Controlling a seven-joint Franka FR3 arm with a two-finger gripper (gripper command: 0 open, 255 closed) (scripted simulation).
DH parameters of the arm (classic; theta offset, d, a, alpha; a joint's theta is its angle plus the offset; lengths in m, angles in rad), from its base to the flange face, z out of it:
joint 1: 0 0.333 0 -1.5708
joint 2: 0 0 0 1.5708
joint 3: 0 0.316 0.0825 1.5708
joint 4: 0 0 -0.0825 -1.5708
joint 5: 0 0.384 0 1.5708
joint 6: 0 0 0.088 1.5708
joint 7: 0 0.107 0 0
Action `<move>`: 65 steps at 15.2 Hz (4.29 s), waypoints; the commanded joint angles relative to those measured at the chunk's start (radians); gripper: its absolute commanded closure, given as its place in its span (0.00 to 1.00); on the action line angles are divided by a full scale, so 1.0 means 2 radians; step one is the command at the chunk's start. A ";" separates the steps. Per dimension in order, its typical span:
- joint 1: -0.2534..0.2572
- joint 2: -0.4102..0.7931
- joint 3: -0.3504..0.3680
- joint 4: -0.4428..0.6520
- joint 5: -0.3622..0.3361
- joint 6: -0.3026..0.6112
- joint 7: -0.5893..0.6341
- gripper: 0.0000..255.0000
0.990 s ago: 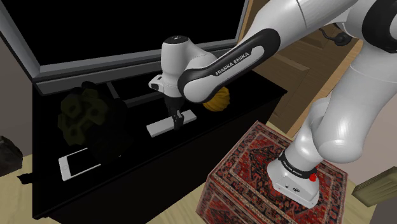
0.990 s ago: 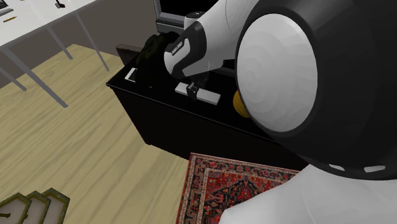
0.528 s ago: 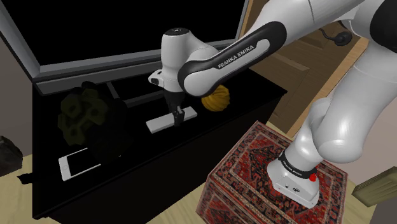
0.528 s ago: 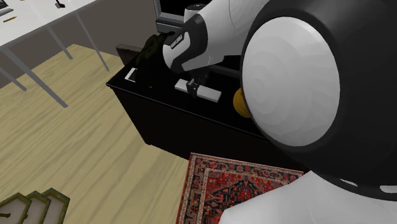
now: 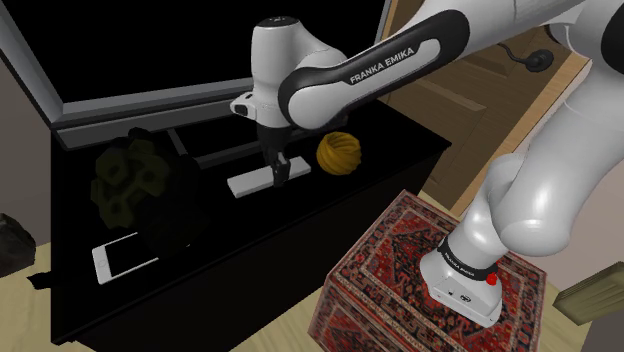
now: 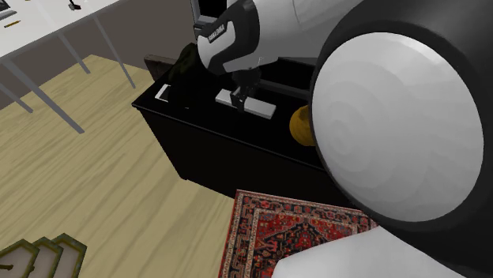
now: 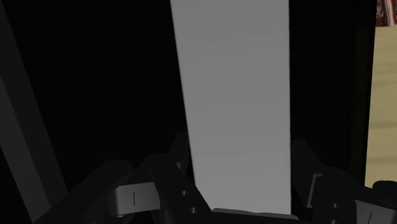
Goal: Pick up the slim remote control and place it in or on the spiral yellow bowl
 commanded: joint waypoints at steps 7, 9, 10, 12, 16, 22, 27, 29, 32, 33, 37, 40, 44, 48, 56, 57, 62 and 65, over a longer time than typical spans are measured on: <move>0.000 -0.025 0.000 0.029 0.006 -0.054 -0.004 1.00; 0.000 -0.030 -0.001 0.038 0.007 -0.067 -0.005 1.00; 0.000 -0.032 -0.001 0.042 0.007 -0.074 -0.006 1.00; 0.000 -0.036 -0.001 0.052 0.008 -0.087 -0.006 1.00; 0.000 -0.043 -0.001 0.072 0.010 -0.114 -0.008 1.00; -0.009 -0.073 -0.014 0.062 0.014 -0.134 -0.031 1.00; -0.030 -0.131 -0.047 0.002 0.015 -0.131 -0.086 1.00; -0.039 -0.152 -0.062 -0.019 0.013 -0.132 -0.108 1.00; -0.052 -0.180 -0.085 -0.045 0.006 -0.133 -0.142 1.00; -0.057 -0.188 -0.093 -0.053 0.003 -0.134 -0.153 1.00; -0.077 -0.218 -0.126 -0.078 -0.011 -0.137 -0.198 1.00; -0.080 -0.220 -0.132 -0.092 -0.014 -0.124 -0.205 1.00; -0.080 -0.213 -0.133 -0.114 -0.014 -0.096 -0.205 1.00; -0.080 -0.205 -0.134 -0.135 -0.014 -0.067 -0.205 1.00; -0.080 -0.196 -0.135 -0.151 -0.015 -0.042 -0.205 1.00; -0.080 -0.196 -0.135 -0.151 -0.015 -0.042 -0.205 1.00; -0.080 -0.196 -0.134 -0.151 -0.015 -0.042 -0.205 0.00; -0.081 -0.196 -0.135 -0.151 -0.015 -0.042 -0.205 0.00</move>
